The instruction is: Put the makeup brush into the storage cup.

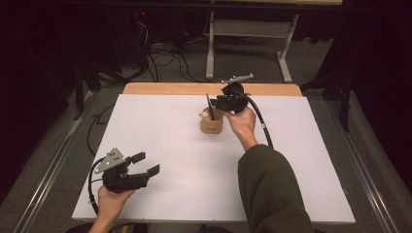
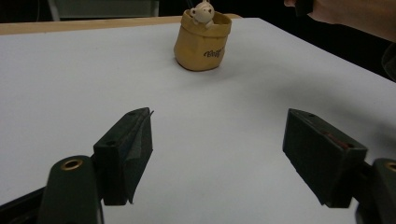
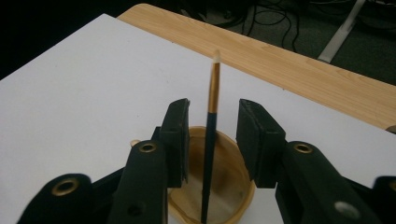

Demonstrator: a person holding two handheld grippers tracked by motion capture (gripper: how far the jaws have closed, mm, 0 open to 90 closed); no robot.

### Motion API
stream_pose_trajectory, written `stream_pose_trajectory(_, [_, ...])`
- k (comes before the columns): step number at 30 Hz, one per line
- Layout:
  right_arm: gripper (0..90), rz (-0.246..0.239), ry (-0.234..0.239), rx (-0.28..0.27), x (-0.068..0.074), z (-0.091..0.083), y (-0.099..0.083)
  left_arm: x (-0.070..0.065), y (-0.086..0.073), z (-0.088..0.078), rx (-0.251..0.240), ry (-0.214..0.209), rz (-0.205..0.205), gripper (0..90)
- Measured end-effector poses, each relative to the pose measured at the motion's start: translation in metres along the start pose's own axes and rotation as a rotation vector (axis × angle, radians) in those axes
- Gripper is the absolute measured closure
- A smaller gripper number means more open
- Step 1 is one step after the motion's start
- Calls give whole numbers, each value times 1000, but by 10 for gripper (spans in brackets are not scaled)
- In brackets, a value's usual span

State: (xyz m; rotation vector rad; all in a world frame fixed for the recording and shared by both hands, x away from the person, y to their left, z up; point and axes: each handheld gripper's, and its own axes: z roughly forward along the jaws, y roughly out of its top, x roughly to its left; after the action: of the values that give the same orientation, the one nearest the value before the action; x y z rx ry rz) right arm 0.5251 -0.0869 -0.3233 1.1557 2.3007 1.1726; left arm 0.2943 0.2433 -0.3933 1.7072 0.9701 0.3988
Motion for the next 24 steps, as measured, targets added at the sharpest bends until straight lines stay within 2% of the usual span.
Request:
stream_pose_trajectory(9, [517, 11, -6, -13, -5, -9, -1, 0, 0, 0, 2, 1, 0, 246])
stream_pose_trajectory(20, [378, 3, 35, -11, -2, -13, -1, 0, 0, -1, 2, 1, 2, 246])
stream_pose_trajectory(24, [359, 9, 40, -16, -3, -15, -1, 0, 0, -1, 4, 2, 4, 246])
